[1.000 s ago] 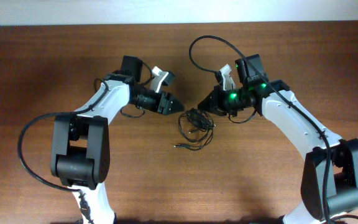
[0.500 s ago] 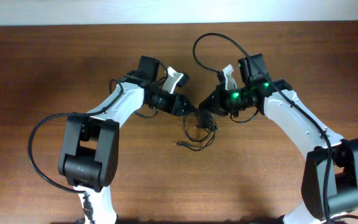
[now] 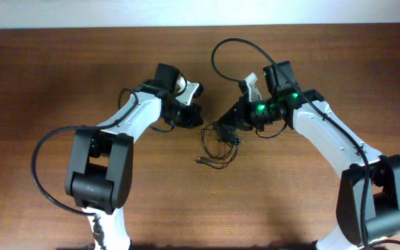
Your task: Untangle cables
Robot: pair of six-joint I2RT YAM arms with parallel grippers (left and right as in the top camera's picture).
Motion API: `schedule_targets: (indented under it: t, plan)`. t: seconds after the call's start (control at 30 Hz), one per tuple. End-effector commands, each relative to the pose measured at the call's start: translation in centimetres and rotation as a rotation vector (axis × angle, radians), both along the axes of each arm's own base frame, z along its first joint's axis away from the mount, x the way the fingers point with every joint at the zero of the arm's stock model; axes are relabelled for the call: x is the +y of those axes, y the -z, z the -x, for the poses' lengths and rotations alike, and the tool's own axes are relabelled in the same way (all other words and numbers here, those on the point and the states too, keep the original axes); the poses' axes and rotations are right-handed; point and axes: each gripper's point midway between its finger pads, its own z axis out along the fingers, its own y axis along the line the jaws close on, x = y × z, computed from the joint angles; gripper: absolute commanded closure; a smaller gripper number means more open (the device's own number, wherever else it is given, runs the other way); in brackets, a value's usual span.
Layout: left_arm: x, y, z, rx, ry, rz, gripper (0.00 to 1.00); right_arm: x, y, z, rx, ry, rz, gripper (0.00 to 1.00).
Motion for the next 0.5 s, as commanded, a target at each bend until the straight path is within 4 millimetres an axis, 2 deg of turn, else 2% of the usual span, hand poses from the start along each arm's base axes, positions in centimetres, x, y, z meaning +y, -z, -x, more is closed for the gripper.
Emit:
schedule_targets:
  t: [0.0,0.07,0.2,0.23,0.33,0.4,0.47]
  plan:
    - [2.6,-1.9,-1.1,0.008,-0.085,0.018,1.0,2.4,-2.4,2.6,-0.1,-0.212,-0.175,0.96]
    - [4.8,-3.7,-1.6,-0.01,-0.138,0.023,1.0,3.1,-2.1,3.7,-0.095,-0.25,-0.164,0.96]
    - [5.3,-3.3,-1.6,-0.005,-0.149,0.006,1.0,5.3,-1.8,6.0,-0.131,-0.356,-0.158,0.96]
    - [5.3,-3.3,-1.6,-0.005,-0.149,0.006,1.0,5.3,-1.5,5.9,-0.13,-0.35,-0.138,0.96]
    - [4.9,-3.1,-1.5,-0.011,-0.139,-0.019,1.0,2.8,1.5,2.9,-0.079,-0.16,0.082,0.96]
    - [5.1,-3.0,-1.5,-0.014,-0.142,-0.032,1.0,1.9,2.0,2.1,-0.075,-0.114,0.123,0.96]
    - [5.1,-3.0,-1.5,-0.014,-0.142,-0.032,1.0,1.8,2.4,2.0,-0.068,-0.113,0.125,0.95]
